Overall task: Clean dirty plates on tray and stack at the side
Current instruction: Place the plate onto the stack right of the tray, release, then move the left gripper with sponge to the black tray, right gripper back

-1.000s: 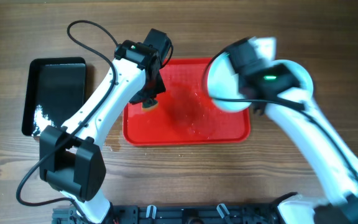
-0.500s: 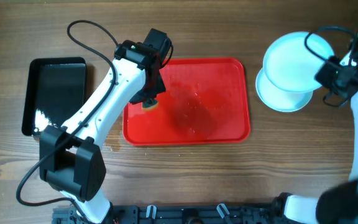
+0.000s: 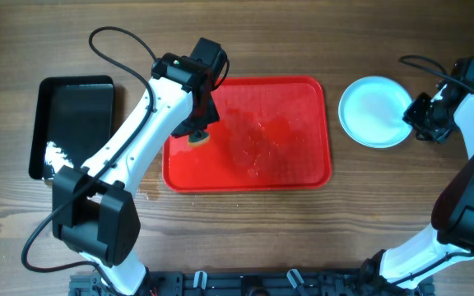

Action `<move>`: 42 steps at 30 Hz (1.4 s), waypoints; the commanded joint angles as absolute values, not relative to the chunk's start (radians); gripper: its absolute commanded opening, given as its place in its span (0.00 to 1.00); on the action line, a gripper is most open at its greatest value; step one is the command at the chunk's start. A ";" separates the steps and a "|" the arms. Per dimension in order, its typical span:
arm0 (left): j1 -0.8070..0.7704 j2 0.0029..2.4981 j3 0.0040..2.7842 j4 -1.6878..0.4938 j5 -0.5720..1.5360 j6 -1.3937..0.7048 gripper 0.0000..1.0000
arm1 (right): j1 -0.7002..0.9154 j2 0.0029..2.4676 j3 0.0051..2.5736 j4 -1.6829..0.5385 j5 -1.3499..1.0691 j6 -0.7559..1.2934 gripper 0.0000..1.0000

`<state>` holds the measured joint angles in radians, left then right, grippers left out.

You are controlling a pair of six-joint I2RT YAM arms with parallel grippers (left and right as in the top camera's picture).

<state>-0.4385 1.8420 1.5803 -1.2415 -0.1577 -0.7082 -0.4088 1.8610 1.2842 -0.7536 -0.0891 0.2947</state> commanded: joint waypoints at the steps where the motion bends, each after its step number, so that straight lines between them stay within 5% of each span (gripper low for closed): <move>1: -0.440 1.839 1.575 -1.238 -0.150 -0.691 0.04 | -0.406 1.860 1.296 -0.765 -0.163 0.290 0.70; 13: -0.430 1.839 1.575 -1.215 -0.165 -0.658 0.04 | -0.324 1.650 1.339 -0.917 -0.656 0.254 0.74; 15: -0.404 1.839 1.575 -1.208 -0.177 -0.659 0.04 | -0.280 1.617 1.338 -0.937 -0.653 0.254 0.75; 20: -0.270 1.839 1.575 -1.202 -0.176 -0.658 0.04 | -0.128 1.594 1.333 -0.980 -0.649 0.253 0.99; 33: 0.100 1.854 1.575 -1.113 -0.237 -0.605 0.07 | 0.226 1.599 1.321 -0.980 -0.524 0.369 1.00; 42: 0.272 1.947 1.575 -1.005 -0.236 -0.605 0.04 | 0.332 1.599 1.321 -0.955 -0.473 0.409 1.00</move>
<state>0.2173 1.8858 1.5795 -1.0271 -0.2195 -0.6220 0.3157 1.5959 1.3231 -0.9611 -0.5140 0.3790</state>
